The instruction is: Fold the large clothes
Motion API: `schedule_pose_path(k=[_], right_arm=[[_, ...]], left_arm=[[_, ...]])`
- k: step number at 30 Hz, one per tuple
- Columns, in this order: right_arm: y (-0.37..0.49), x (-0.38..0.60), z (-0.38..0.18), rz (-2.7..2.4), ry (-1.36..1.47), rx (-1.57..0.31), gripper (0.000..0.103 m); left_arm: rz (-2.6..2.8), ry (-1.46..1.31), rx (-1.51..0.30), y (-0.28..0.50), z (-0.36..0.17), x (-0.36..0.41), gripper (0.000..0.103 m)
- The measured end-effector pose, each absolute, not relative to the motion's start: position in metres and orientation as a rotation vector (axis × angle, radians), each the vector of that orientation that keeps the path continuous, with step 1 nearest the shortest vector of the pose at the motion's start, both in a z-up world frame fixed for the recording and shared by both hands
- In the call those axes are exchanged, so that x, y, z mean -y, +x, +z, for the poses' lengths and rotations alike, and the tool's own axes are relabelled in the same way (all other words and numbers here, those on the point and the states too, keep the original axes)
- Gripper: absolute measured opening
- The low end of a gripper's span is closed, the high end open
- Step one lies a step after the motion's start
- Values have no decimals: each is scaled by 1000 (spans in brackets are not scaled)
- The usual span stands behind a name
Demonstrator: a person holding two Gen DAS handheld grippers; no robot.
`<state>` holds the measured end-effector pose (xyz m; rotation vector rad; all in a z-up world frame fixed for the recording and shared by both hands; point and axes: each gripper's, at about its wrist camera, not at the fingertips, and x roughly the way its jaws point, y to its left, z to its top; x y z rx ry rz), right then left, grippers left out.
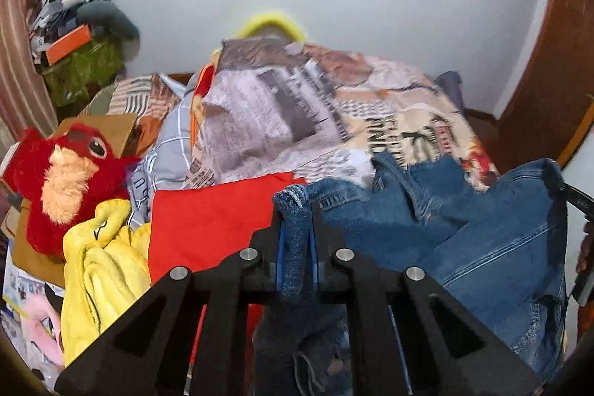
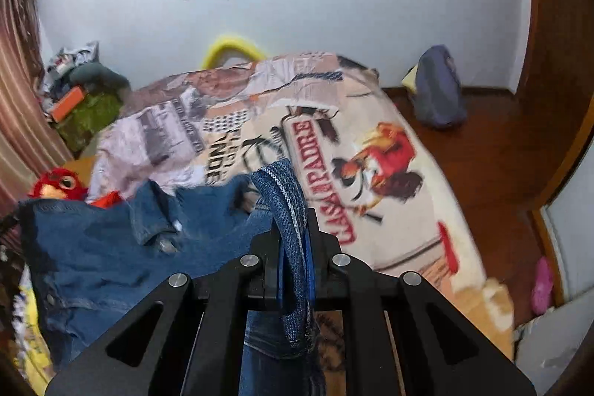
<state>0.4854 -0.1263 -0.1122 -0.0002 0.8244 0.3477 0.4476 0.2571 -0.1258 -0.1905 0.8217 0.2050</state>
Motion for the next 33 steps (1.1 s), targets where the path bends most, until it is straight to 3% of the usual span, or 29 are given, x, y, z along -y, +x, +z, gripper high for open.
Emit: schedule_pose_path(k=[4,9,15,17,19,21,22,24,26,27,29,33], right_arm=[[512,128,-151,263,-14,-935,13],[514,148,-171,172,-23,-989,14],[482,158,-141,218,-59,-958,15],[469,155,-128,246,-63,-928,16],[453,153,-110,270,-63,-893,19],[433,151,-92,291,-64,-849,32],[426,150,-86,292,-69,-832,36],[405,151,-71,293,-78,-786,56],[390,152,-62,284,-90,-759,70],[383,152,-59,282,-97,-750,74],[368,154,-54,287,-106,-735,76],[353,154,-65,288,-117,-767,78]], left_arm=[[345,-243,-936,479,-180,-291,12],[407,-366,-966,476,-210,-328,12],[402,-285,-939,451,-185,-317,13],[378,-261,-915,437,-168,-307,24],[355,-229,-891,426,-153,-296,25],[335,-175,-864,412,-136,-281,27],[322,-142,-847,404,-125,-271,30],[307,-95,-817,390,-111,-255,43],[310,-31,-780,372,-97,-236,68],[307,-14,-766,366,-93,-231,72],[297,9,-743,350,-88,-220,87],[255,-11,-765,325,-92,-209,91]])
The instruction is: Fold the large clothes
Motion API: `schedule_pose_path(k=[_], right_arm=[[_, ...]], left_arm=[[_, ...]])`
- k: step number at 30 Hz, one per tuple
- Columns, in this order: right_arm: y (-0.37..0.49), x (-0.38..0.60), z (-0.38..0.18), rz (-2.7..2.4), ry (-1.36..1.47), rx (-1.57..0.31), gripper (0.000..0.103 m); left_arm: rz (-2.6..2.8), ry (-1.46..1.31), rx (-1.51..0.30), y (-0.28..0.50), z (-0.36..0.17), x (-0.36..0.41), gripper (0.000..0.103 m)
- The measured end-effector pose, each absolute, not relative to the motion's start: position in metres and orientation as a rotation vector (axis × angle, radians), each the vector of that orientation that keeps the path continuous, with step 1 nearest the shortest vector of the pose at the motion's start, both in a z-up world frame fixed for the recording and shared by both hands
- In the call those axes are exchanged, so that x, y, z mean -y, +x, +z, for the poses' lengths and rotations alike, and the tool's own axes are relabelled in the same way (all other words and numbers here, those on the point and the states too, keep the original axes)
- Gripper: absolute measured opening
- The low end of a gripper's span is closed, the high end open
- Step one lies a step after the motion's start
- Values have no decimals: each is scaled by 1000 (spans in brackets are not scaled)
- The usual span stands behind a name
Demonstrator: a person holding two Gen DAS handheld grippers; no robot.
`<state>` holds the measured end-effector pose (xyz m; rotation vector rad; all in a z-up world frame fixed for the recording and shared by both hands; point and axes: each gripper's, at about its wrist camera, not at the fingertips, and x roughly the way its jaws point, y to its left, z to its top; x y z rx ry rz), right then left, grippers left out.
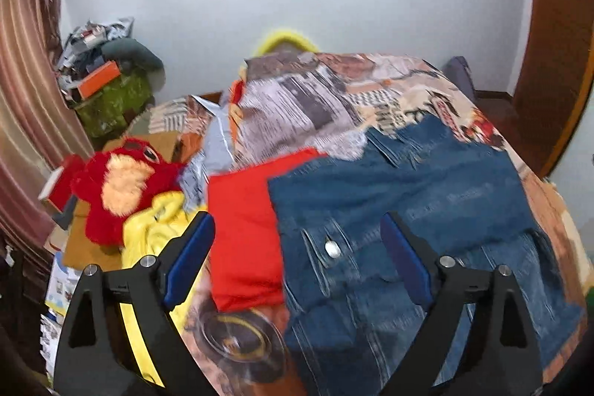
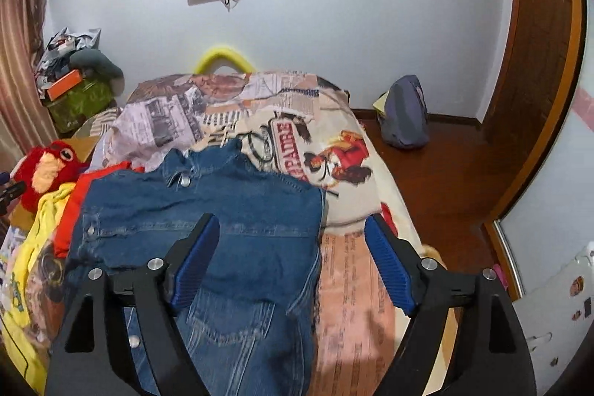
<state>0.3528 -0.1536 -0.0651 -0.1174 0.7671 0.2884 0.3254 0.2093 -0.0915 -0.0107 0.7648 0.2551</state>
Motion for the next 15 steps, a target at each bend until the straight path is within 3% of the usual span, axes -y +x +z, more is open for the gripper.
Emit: schedule_pose_path(k=[7,15], right_arm=[[328,157,-102,303,-129,-878,78],[317,169,-145,312,-174,-1049,78]], left_arm=[[201,-78,-851,297,-130,-209,91],[93,-213,-1119,279,-217,-226,91]])
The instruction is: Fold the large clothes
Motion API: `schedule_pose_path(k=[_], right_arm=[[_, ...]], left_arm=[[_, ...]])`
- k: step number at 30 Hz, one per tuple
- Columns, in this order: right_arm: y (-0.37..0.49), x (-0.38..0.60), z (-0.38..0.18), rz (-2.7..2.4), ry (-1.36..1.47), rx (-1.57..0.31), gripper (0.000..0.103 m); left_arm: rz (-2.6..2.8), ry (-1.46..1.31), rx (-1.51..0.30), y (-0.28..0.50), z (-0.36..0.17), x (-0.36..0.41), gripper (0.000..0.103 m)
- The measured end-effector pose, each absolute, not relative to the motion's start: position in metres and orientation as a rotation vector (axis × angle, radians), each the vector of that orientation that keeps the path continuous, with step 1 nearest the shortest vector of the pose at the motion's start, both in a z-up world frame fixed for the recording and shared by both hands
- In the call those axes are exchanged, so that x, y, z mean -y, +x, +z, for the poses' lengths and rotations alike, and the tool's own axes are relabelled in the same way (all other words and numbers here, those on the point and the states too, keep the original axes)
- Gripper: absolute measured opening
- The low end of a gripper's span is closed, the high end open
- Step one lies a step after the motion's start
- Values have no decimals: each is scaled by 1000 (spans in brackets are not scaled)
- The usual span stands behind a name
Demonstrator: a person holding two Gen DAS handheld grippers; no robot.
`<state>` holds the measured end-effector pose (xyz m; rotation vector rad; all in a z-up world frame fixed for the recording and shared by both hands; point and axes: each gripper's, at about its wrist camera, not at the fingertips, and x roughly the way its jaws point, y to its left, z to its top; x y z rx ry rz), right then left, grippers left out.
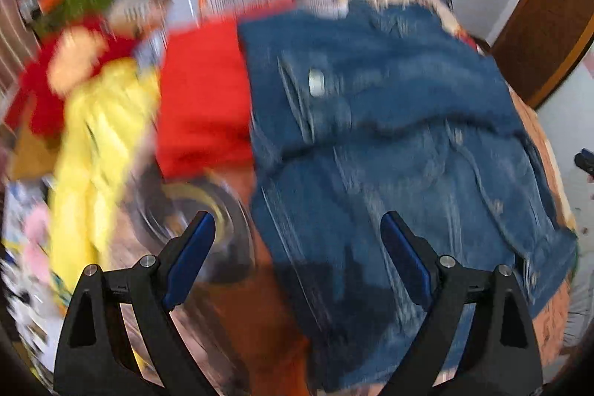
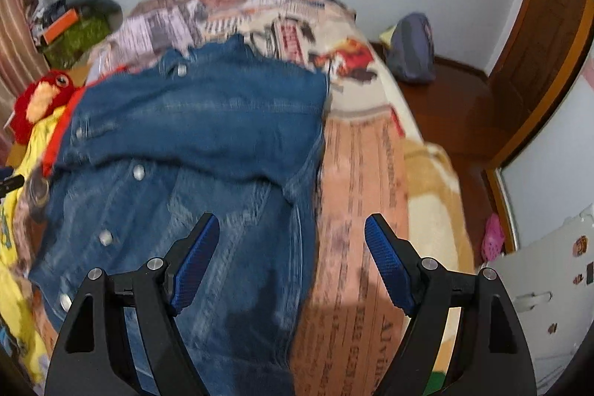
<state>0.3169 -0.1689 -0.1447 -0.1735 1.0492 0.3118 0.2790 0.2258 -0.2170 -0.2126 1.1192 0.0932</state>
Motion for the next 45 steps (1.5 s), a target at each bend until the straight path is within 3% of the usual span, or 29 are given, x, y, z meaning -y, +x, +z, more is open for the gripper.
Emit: schedule_pose_path(k=[10,19,21,25,26,30,32,35,45], right_arm=[[305,197,-200,289,-87,-1224,78],[298,215,-223,340,125,-1303,78],[295,211,-231,385,164,-1321,74],[285,207,-235,423,195,-1266,59],[284,207,-235,437,212,-1263,49],[286,207,-233,473,264,-1286,11],[289,200,-227,495,247,-1278,11],[293,191,-211,527,212,-1234,11],[324,167,-147,612,219,-1030,10]], left_arm=[[30,-552,-1249,242,-288,-243,91],[-77,-577,-1269,237,-297,-217,91],[-66,-579,-1268,236,-302,-212,90],[-21,-609,-1228,233,-301,-209,68],[-17,-583,-1216,233,-298,-205,53],[29,-501,-1216,233,-286,-196,29],[31,-492,-1210,236,-273,-200,14],[15,-514,-1159,235,-252,-209,4],[-86,-535,-911,272,-161,-223,3]])
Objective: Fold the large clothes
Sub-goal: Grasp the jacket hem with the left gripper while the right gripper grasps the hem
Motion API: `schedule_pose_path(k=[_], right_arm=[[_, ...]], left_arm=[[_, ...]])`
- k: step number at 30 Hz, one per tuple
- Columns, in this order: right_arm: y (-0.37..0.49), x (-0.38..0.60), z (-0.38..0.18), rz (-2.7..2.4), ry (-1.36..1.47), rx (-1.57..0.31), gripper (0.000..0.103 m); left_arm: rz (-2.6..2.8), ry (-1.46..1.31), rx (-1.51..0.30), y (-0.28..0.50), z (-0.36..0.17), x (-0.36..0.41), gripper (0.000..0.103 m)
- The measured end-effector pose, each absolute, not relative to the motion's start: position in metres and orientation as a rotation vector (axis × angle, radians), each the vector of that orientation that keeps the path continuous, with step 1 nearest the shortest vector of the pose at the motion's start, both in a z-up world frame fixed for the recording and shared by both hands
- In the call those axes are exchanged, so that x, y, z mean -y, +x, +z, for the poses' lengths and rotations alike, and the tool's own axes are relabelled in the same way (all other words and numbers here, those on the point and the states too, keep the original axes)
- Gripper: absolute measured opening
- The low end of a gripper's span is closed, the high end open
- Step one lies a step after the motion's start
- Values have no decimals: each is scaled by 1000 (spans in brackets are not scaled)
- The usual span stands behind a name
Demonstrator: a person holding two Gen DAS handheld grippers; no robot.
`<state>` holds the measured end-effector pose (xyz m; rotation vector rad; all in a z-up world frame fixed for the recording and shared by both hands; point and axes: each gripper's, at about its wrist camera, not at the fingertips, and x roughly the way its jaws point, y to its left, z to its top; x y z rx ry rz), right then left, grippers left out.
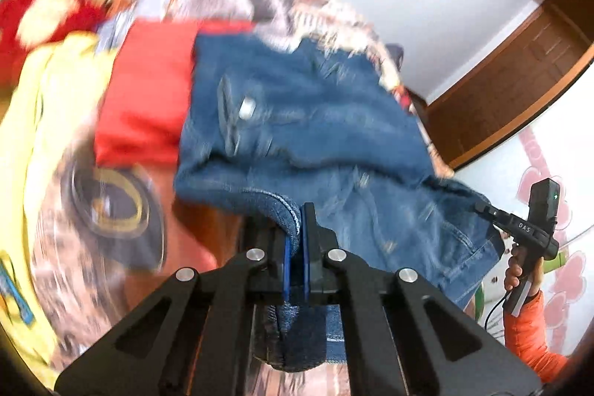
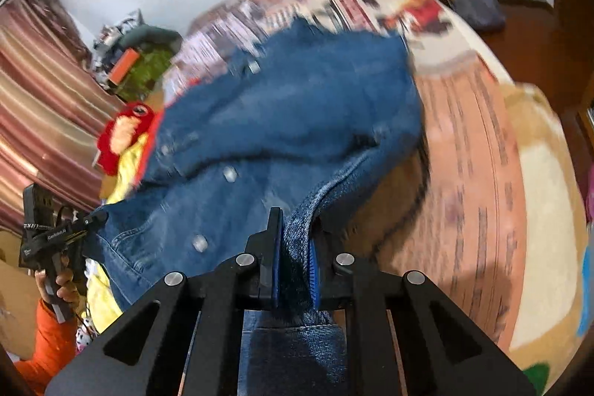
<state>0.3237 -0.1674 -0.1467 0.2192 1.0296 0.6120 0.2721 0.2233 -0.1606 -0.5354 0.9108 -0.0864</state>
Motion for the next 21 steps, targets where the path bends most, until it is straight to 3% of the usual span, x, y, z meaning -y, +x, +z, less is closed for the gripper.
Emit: schedule_pose_path(k=[7,11,15,21], right_arm=[[384,165,-121,545,277,-939,10],[439,165,-116,473,310,-911,10],[490,150,-142,373,263,-932,10],[530,123,-227,259,194,-1102,12]], left_arm=[[-18,-473,-778,333,-121,-247,3],[61,-526,-744,381,-125,-280,3],[164,-548,-788,437,-170,-307,4],[236,-507,-985,488,-259,-310,7]])
